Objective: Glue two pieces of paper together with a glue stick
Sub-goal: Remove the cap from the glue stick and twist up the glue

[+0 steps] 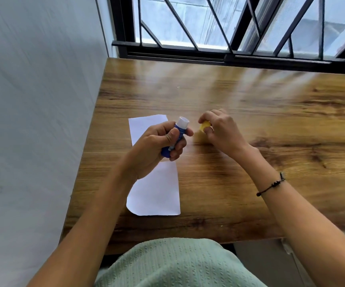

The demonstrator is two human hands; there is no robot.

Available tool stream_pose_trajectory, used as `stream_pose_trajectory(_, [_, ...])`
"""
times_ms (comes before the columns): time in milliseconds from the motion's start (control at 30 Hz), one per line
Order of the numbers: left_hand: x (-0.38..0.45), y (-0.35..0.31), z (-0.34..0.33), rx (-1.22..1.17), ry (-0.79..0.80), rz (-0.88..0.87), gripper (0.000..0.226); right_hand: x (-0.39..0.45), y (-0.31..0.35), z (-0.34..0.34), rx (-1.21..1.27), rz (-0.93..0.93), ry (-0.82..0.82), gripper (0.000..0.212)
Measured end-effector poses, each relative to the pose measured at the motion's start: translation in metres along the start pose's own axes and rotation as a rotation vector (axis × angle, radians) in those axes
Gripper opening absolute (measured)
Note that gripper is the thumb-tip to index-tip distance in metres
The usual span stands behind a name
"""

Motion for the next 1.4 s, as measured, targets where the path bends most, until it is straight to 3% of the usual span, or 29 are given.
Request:
stream_pose_trajectory(200, [0.000,0.001,-0.001,-0.015,-0.006,0.006,0.025,-0.001,-0.005,-0.009,-0.063,-0.010,-0.008,0.023])
stream_pose_trajectory(333, [0.000,-0.001,-0.001,-0.030,-0.047,-0.010,0.025,-0.012,0.004,-0.003,-0.078,-0.009,-0.095,0.054])
stream_pose_trajectory(467, [0.003,-0.005,0.000,0.009,-0.169,-0.063,0.029,-0.047,0.031,0.013,0.284,-0.027,-0.270,0.050])
stream_pose_trajectory(633, [0.004,-0.004,-0.001,0.008,-0.331,-0.096,0.025,-0.079,0.063,-0.007,0.722,-0.180,-0.050,0.059])
stream_pose_trajectory(733, [0.004,-0.004,-0.009,-0.036,-0.346,-0.089,0.024,-0.079,0.065,-0.009,0.919,-0.259,-0.064,0.055])
stream_pose_trajectory(967, [0.008,-0.003,-0.018,-0.032,-0.391,-0.091,0.021,-0.079,0.066,-0.010,1.111,-0.352,-0.130,0.047])
stream_pose_trajectory(1067, [0.008,-0.002,-0.022,-0.011,-0.406,-0.102,0.020,-0.079,0.065,-0.011,1.160,-0.397,-0.130,0.034])
stream_pose_trajectory(1267, [0.006,-0.002,-0.020,-0.011,-0.417,-0.080,0.023,-0.076,0.061,-0.007,1.295,-0.408,0.021,0.019])
stream_pose_trajectory(1400, [0.006,-0.004,-0.019,0.005,-0.405,-0.078,0.025,-0.075,0.060,-0.010,1.573,-0.511,0.220,0.012])
Point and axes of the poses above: each hand's wrist, its own x-axis towards the middle knuckle, its own z-axis out of the back of the hand, y = z × x, the point moved 5 cm from there along x, towards the middle knuckle, and after that the axes turned 8 degrees about -z, right-handed, at the moved point
